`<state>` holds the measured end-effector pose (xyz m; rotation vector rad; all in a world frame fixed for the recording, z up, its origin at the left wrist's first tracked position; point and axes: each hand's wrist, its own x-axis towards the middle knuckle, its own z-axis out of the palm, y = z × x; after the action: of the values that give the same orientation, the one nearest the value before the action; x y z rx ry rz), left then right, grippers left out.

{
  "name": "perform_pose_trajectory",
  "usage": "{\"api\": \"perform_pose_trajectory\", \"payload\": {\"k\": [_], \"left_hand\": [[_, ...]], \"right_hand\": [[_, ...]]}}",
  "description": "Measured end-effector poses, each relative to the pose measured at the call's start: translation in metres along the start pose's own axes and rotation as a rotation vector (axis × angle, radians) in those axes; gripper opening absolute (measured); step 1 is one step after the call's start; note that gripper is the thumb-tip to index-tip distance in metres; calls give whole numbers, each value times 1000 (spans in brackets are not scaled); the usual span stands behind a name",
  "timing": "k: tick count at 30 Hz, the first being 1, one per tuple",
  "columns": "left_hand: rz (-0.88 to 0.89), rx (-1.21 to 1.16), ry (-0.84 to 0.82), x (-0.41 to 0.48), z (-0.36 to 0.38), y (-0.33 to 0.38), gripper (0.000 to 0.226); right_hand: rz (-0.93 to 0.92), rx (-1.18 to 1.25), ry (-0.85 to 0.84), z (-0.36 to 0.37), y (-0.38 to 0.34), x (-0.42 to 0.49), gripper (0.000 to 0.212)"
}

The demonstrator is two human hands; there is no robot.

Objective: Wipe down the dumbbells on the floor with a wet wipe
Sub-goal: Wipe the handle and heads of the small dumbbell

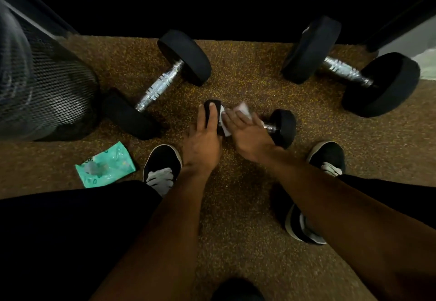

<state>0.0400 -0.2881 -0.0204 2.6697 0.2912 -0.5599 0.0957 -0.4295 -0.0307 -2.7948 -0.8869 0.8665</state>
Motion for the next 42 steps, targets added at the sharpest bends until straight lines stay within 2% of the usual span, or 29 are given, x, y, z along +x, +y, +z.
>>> {"api": "perform_pose_trajectory", "payload": {"k": [3, 7, 11, 15, 17, 20, 22, 25, 28, 31, 35, 39, 42], "left_hand": [[19, 25, 47, -2, 4, -4, 82], [6, 37, 81, -4, 8, -3, 78], [19, 34, 63, -8, 8, -5, 80], [19, 43, 33, -12, 6, -6, 87], [23, 25, 30, -12, 6, -6, 87], [32, 22, 30, -10, 7, -7, 90], [30, 17, 26, -10, 7, -7, 93], [39, 5, -1, -10, 7, -9, 97], [35, -3, 7, -10, 7, -8, 95], [25, 29, -4, -9, 6, -6, 104], [22, 43, -57, -9, 2, -6, 113], [8, 41, -81, -9, -2, -3, 115], [3, 38, -107, -6, -5, -2, 118]], "right_hand": [[-28, -59, 44, 16, 2, -6, 69], [121, 30, 98, 2, 11, 2, 63], [-56, 29, 102, 8, -10, -3, 62], [-63, -87, 72, 18, -2, -20, 68], [1, -123, 80, 21, -1, -26, 67], [195, 79, 96, 11, -12, -15, 63], [144, 151, 91, 2, -24, -3, 63], [6, 31, 72, 2, -21, -6, 66], [106, 43, 93, 3, 2, -18, 60], [160, 116, 95, -5, -1, -11, 57], [-33, -37, 61, 0, -16, -9, 68], [21, -151, 47, 9, 3, -29, 65], [74, -126, 25, 10, -2, -26, 66]]}}
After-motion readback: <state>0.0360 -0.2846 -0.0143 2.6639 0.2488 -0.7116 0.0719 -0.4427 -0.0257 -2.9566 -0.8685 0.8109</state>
